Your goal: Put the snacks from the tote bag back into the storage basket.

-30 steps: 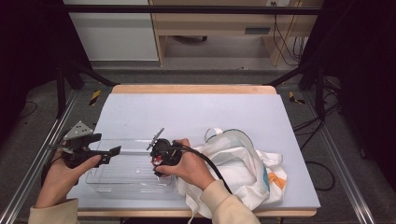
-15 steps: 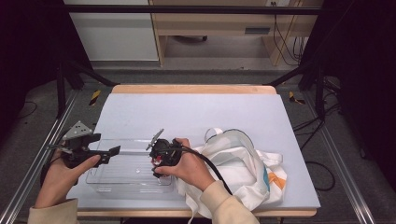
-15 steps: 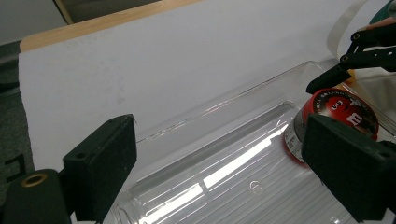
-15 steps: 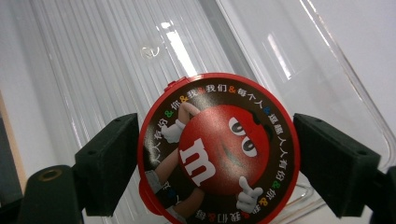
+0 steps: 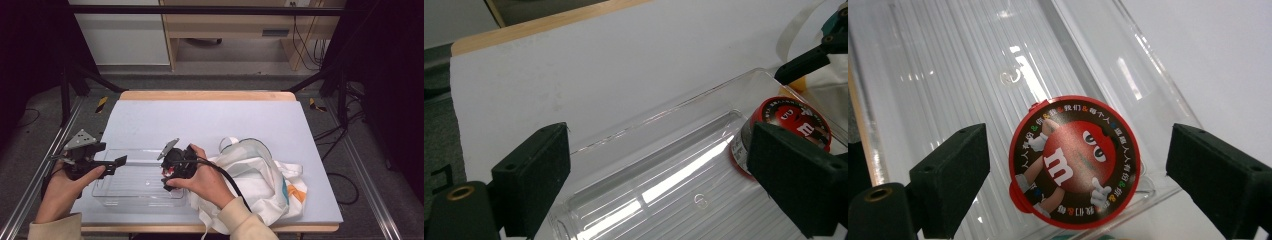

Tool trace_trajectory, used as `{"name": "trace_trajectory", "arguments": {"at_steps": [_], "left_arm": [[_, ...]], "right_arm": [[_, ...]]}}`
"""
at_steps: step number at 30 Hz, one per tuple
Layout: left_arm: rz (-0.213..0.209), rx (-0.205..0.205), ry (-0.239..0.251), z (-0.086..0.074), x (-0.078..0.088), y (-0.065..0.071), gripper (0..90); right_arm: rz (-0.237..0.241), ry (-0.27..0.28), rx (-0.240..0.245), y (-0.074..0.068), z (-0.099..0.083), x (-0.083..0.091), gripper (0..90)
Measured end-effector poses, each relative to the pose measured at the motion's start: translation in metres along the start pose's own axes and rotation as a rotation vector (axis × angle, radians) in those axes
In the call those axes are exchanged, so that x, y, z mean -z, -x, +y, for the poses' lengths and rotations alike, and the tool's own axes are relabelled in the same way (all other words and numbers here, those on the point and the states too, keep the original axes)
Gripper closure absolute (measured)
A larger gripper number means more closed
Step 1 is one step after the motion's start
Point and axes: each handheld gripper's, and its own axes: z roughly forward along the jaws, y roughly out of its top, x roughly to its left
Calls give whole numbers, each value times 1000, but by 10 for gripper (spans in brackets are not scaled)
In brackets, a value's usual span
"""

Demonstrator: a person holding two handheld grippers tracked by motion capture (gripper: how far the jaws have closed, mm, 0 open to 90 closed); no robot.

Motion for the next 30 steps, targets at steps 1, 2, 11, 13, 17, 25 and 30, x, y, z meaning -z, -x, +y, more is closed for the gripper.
{"name": "trace_trajectory", "arguments": {"at_steps": [1,2,11,13,17,25,30], "left_arm": [[0,-2,-2,0,0,0,104],[-1,-2,-1,0,0,0,104],[2,0,0,0,0,0,105],[3,-1,0,0,0,0,105],[9,-2,-4,0,-1,0,104],[16,-11,-7,1,-5,4,105],[17,-18,3,3,-3,5,102]], "right_arm": [[-2,11,0,0,0,2,104],[-1,18,-2,-1,0,6,103],[-35,106,-29,1,-6,35,97],[-44,122,-41,3,-10,43,95],[-65,156,-68,7,-20,55,90],[-138,204,-138,24,-46,88,81],[-168,231,-165,32,-55,106,77]]}}
